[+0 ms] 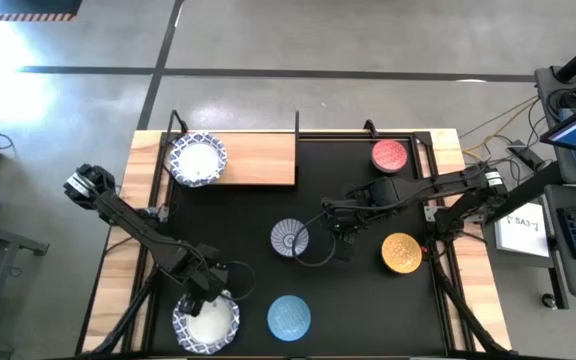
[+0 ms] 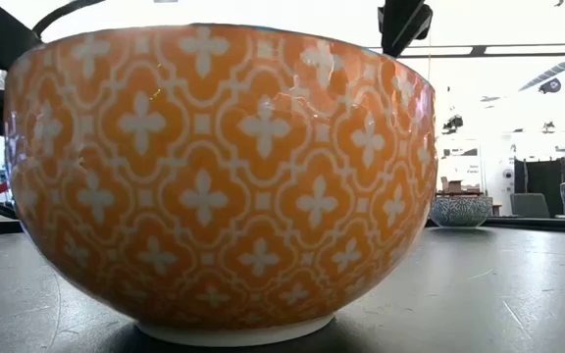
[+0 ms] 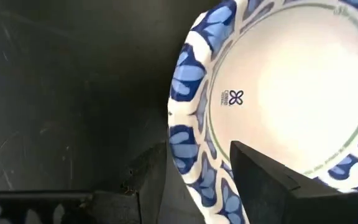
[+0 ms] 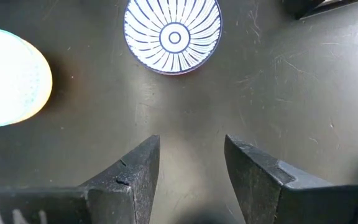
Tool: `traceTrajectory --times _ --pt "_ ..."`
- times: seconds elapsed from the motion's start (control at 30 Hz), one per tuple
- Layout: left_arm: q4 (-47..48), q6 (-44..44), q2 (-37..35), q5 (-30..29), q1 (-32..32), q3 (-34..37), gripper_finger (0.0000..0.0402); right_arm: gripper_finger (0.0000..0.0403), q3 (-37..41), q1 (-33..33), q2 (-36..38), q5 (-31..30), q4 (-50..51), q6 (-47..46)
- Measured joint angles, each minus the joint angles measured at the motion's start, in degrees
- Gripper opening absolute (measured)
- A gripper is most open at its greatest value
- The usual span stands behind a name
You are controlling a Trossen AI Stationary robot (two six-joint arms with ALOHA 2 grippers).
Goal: Place and stack bowls onto a shelf
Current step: Stack the white patterned bowl on top of the white patterned bowl on the shelf
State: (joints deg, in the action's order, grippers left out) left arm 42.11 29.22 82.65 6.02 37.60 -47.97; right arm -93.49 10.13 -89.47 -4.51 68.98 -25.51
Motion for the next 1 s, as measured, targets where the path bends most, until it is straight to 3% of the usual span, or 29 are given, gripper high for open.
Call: traceTrajectory --times 0.43,0.57,0.77,1.0 --pt "-5.32 -0.08 3.55 -3.72 -0.11 0.13 0.0154 0.0169 0.25 0.0 0.0 -0.03 -0.33 0.19" --pt "-5.42 0.24 5.28 -3.5 -0.16 0.15 0.0116 0.0169 0.64 0.0 0.0 -0.03 -0.29 0.19" --pt "-5.46 -1.32 5.78 -1.56 -0.86 0.07 0.0015 0.0169 0.76 0.0 0.0 -0.03 -0.29 1.1" --pt "-2.98 -4.51 3.59 0.38 -3.92 0.2 0.0005 0.0169 0.76 -0.06 0.0 -0.05 -0.27 4.26"
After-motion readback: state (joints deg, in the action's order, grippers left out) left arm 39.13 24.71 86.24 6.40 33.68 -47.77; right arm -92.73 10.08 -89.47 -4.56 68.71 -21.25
